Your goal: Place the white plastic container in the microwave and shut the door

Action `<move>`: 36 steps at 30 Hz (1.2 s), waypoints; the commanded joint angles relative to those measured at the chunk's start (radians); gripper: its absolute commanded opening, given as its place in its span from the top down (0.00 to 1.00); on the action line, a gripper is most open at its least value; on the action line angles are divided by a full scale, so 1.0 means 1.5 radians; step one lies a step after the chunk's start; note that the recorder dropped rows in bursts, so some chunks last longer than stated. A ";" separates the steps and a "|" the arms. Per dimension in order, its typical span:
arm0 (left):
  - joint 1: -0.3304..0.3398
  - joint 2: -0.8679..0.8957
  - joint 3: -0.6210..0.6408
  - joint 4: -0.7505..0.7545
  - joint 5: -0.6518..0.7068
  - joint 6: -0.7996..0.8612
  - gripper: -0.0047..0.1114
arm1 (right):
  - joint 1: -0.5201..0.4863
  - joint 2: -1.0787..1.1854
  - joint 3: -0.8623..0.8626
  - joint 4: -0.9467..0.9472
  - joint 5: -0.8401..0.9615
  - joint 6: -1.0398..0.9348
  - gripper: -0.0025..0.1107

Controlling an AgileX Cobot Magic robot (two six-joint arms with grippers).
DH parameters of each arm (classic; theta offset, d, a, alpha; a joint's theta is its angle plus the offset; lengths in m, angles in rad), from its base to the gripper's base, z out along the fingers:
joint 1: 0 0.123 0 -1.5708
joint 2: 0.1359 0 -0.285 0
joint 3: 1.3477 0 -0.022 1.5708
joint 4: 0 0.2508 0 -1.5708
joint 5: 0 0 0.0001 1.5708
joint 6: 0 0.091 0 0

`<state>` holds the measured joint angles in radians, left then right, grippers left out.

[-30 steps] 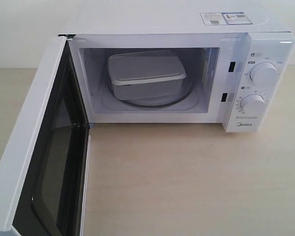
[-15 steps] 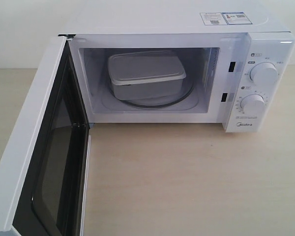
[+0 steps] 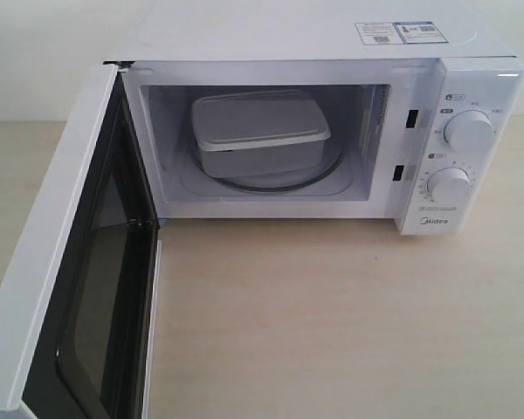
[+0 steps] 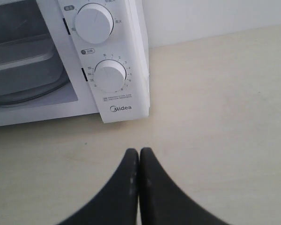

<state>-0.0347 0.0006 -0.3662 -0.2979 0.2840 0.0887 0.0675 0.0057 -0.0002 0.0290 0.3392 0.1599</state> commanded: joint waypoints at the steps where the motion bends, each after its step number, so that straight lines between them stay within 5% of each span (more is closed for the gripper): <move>1: 0.002 0.000 -0.008 -0.017 -0.036 -0.007 0.92 | -0.005 -0.004 0.000 -0.004 0.000 -0.001 0.98; 17: 0.002 0.000 -0.029 -0.069 0.005 -0.021 0.92 | -0.005 -0.004 0.000 -0.004 0.000 -0.001 0.98; 21: 0.001 0.067 -0.110 -0.100 0.158 -0.126 0.92 | -0.005 -0.004 0.000 -0.004 0.000 -0.001 0.98; 29: 0.001 0.279 -0.274 -0.085 0.455 0.073 0.92 | -0.005 -0.004 0.000 -0.004 0.000 -0.001 0.98; 36: 0.001 0.419 -0.314 -0.087 0.553 0.134 0.92 | -0.005 -0.004 0.000 -0.004 0.000 -0.001 0.98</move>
<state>-0.0347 0.5697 -0.8262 -0.4329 1.0558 0.2320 0.0675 0.0057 -0.0002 0.0290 0.3392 0.1620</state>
